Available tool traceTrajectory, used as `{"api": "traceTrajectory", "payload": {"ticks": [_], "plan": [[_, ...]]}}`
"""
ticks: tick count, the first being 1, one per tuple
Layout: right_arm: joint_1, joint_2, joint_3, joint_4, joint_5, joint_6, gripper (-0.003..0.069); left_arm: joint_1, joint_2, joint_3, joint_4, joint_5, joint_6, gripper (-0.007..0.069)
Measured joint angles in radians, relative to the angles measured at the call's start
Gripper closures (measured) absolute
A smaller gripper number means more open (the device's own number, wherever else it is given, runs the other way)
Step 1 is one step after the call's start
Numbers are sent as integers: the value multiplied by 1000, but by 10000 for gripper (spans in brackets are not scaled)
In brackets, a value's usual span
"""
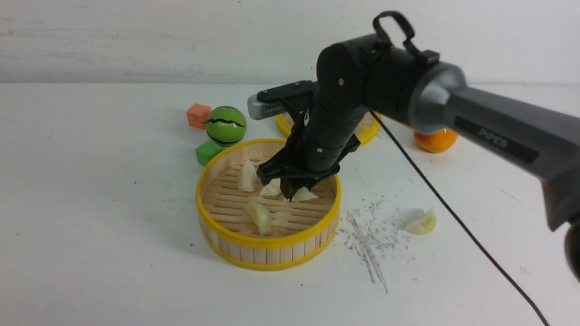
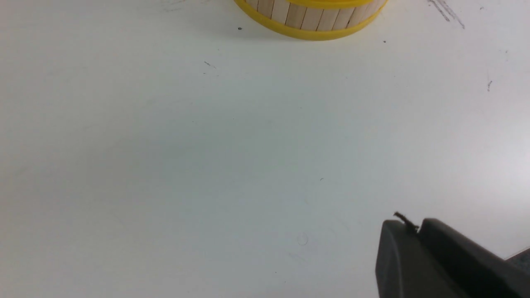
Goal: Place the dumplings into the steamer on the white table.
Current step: 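Place the dumpling in the bamboo steamer basket with the right gripper, then reach for and grasp a dumpling lying on the table beside the steamer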
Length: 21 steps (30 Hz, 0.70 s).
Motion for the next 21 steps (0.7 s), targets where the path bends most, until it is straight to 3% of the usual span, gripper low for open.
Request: {"api": "traceTrajectory", "payload": {"ticks": [8,12,16,21], "plan": [[1,82,-11,39,-4,4,400,0,0,0,0,0,0,573],[-1,86,-27,39,18,4,304,0,0,0,0,0,0,572],[-19,88,-108,38,156,-2,199,0,0,0,0,0,0,568],[-73,21,-161,39,227,-84,159,0,0,0,1,0,0,565]]}}
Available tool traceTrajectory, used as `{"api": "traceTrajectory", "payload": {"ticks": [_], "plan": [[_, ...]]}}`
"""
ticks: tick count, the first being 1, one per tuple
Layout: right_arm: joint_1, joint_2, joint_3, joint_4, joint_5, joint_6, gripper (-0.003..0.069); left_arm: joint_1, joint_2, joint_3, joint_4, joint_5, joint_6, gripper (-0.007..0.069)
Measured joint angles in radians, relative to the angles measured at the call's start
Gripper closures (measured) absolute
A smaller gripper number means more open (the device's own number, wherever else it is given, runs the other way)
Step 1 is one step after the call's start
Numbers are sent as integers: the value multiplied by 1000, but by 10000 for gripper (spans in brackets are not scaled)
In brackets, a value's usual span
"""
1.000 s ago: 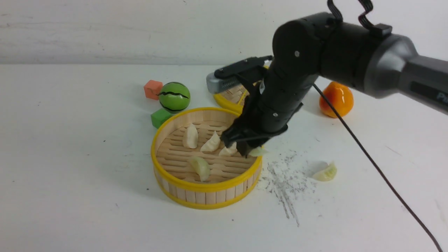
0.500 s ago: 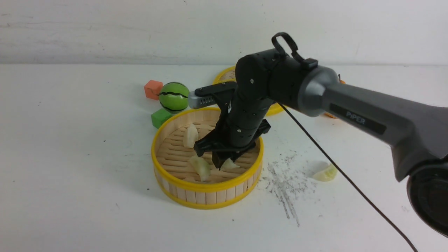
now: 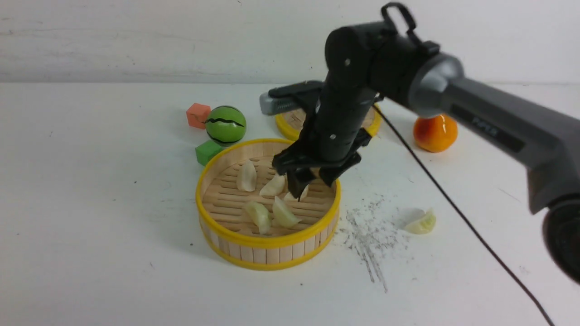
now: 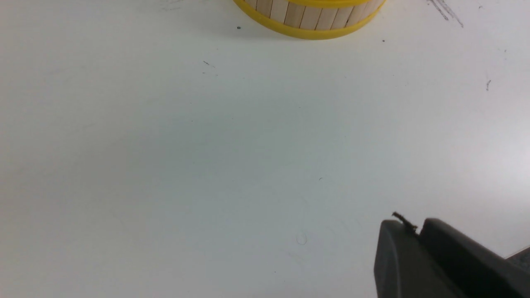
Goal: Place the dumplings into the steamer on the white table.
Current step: 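Reach for and grasp a dumpling lying on the table beside the steamer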
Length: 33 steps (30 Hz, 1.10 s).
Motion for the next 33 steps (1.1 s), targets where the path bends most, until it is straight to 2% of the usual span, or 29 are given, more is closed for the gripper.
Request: {"api": "traceTrajectory", "payload": {"ticks": [5,10,14,24,33], "plan": [[-72,-154,87,-25,3,-31,172,0,0,0,1,0,0,565],[-242,-251,326,-76,3,-34,191,0,0,0,1,0,0,565],[-347,-241,476,-37,-85,-33,193,0,0,0,1,0,0,565],[-369,-137,527,56,-377,91,160,0,0,0,1,0,-6,560],[-369,-66,527,70,-351,109,156,0,0,0,1,0,-35,556]]}}
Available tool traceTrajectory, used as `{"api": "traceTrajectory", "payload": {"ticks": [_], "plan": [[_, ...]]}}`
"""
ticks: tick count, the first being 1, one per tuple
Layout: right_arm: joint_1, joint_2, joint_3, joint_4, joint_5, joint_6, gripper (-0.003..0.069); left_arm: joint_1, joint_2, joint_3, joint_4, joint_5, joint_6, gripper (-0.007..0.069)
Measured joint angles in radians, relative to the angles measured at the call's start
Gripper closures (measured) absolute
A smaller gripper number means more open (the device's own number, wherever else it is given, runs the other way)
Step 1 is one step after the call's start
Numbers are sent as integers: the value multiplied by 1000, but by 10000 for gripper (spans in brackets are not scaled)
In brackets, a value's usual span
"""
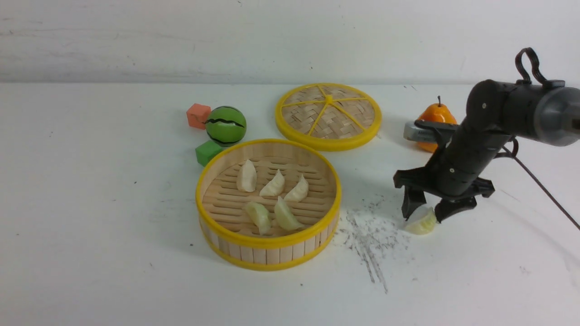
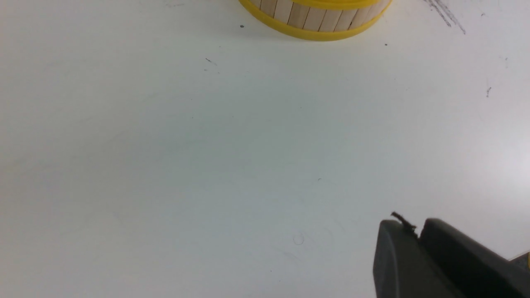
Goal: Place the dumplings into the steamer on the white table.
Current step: 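Reach for and grasp a dumpling lying on the table beside the steamer, then place the dumpling in the bamboo steamer basket with the right gripper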
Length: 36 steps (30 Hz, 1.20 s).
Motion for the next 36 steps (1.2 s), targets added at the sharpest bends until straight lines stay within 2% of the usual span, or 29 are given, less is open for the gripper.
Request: {"api": "traceTrajectory", "payload": {"ticks": [4,9,12,18,24,27,29,33,36], "plan": [[0,0,0,6,42,-10,162,0,0,0,0,0,0,556],[0,0,0,8,127,-66,222,0,0,0,0,0,0,555],[0,0,0,8,146,-72,278,0,0,0,0,0,1,554],[0,0,0,8,146,-92,452,0,0,0,1,0,4,551],[15,-17,-35,-5,166,-112,458,0,0,0,1,0,4,548],[86,-59,-119,-30,200,-138,458,0,0,0,1,0,5,548],[198,-83,-249,-44,234,-148,458,0,0,0,1,0,5,546],[335,-49,-422,-80,256,-147,458,0,0,0,1,0,6,543],[382,11,-503,-130,270,-117,458,0,0,0,1,0,6,543]]}}
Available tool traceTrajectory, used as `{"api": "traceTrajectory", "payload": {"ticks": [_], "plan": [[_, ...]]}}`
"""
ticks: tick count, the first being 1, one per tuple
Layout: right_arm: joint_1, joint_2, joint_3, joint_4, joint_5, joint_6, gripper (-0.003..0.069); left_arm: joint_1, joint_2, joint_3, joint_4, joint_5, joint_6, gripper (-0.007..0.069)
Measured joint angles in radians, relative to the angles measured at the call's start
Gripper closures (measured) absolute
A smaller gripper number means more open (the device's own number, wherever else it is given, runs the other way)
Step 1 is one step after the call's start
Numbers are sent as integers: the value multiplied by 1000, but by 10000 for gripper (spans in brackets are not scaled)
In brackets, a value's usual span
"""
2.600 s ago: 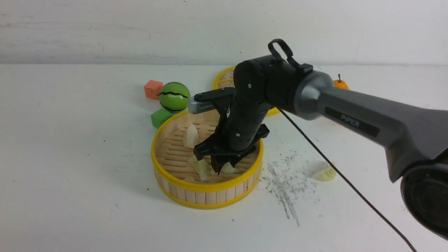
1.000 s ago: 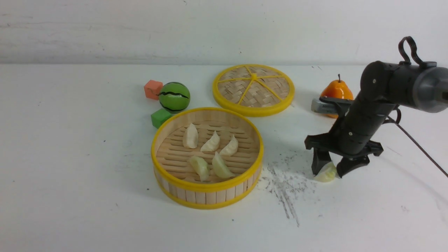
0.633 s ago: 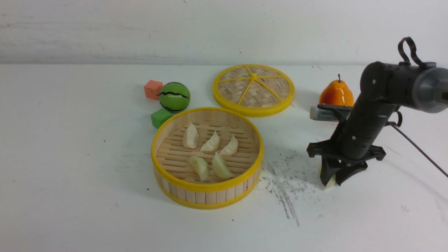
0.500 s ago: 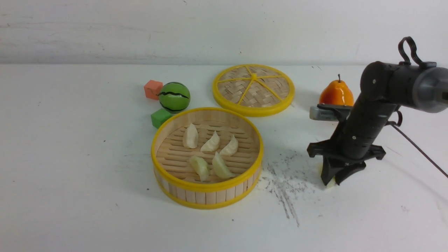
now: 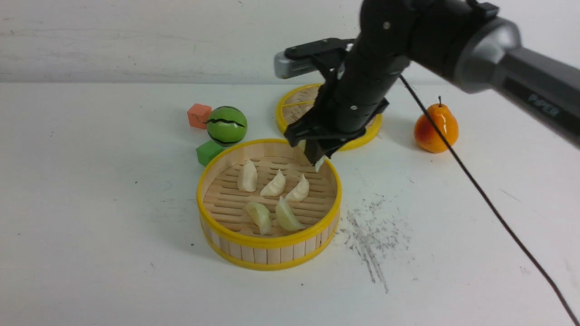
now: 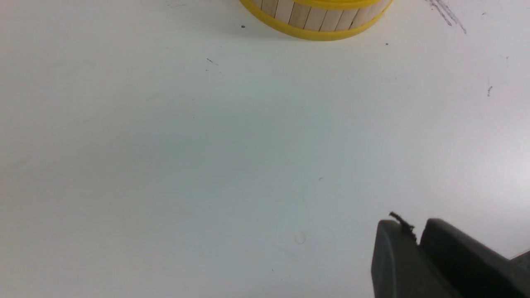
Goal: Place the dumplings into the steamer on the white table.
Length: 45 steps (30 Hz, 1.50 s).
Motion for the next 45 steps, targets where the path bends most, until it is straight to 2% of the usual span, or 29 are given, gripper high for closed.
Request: {"api": "traceTrajectory", "payload": {"ticks": [7,14,17,22,26,31,34,36,39,41,45], "plan": [[11,131,-38,-49,23,40,458,0,0,0,0,0,2,537],[11,160,-40,-5,34,41,456,0,0,0,0,0,40,533],[11,161,-41,-1,53,41,416,0,0,0,0,0,48,533],[11,150,-44,-5,83,40,295,0,0,0,0,0,52,529],[11,79,-32,-8,89,15,280,0,0,0,9,0,53,526],[11,-86,-1,11,90,-26,367,0,-18,5,26,0,53,523],[11,-227,61,14,90,-46,485,0,-103,57,27,-34,48,523],[10,-287,106,14,91,-51,537,0,-155,98,27,-67,34,523],[10,-422,258,19,87,-61,636,0,-295,206,26,-134,-22,523],[10,-512,371,40,40,-64,673,0,-376,263,26,-177,-68,521],[10,-718,608,95,-168,-91,680,0,-457,327,38,-294,-150,515]]}}
